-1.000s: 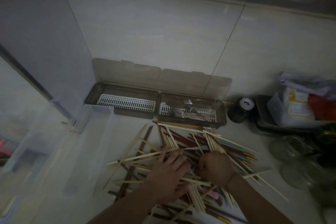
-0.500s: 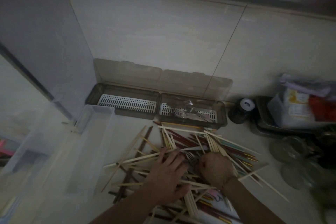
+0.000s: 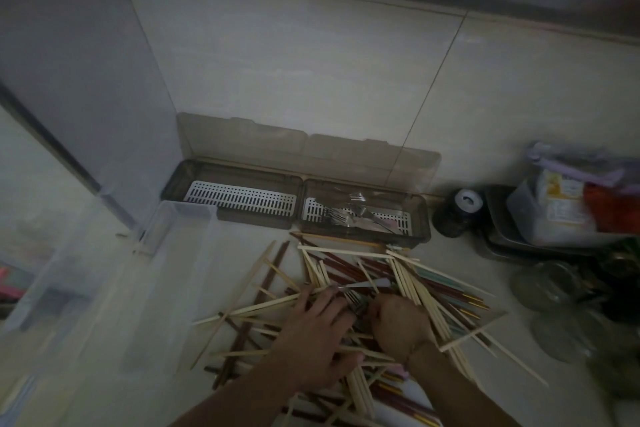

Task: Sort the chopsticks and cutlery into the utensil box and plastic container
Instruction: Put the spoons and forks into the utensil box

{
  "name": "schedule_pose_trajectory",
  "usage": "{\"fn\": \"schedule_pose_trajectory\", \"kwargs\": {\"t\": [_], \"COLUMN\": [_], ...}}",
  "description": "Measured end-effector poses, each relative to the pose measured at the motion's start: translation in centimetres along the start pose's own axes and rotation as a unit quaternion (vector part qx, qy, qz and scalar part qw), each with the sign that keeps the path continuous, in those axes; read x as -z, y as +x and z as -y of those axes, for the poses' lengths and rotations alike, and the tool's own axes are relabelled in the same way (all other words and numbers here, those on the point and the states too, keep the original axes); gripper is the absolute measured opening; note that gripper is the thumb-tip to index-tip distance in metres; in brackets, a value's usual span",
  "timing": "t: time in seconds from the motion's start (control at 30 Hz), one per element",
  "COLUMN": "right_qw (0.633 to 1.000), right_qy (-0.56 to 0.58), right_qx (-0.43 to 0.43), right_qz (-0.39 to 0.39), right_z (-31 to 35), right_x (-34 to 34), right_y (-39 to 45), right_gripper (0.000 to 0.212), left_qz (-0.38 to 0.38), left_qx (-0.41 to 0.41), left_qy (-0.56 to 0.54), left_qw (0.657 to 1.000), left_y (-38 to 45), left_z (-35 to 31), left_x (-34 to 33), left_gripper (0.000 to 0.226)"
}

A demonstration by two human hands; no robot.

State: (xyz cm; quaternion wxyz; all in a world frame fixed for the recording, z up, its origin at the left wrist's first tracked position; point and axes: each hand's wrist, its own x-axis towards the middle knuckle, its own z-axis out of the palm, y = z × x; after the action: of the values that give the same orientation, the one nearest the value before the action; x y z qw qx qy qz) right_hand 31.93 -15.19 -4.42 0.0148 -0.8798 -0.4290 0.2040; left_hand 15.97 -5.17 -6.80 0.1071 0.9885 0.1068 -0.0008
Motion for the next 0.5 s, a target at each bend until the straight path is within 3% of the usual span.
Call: {"fn": "schedule_pose_trajectory", "kwargs": {"t": [0.13,0.27,0.5], "right_qw": [0.999,0.996,0.988], "right_qy": [-0.024,-0.058,-0.124], "right_qx": [0.009,-0.003,0.04], "right_qz": [-0.029,-0.07,-0.083], "right_z": [0.5,1.1,0.9], "right_x": [0.3,0.1,0.5], "right_y": [-0.1,0.2,0.4], "right_gripper": [0.021,0.041,0.043], "left_qz": [-0.012,-0.022,-0.034], "left_qx": [0.005,0.005,0.004], "left_qy": [-0.009,-0.009,-0.01], "left_qw": [1.0,1.0,0.999], "left_y": [0.0,-0.1,-0.1], "left_z": [0.0,-0.1,0.0], "left_x": [-0.2,-0.1,-0.1], "left_gripper": [0.058,0.059,0.057]}}
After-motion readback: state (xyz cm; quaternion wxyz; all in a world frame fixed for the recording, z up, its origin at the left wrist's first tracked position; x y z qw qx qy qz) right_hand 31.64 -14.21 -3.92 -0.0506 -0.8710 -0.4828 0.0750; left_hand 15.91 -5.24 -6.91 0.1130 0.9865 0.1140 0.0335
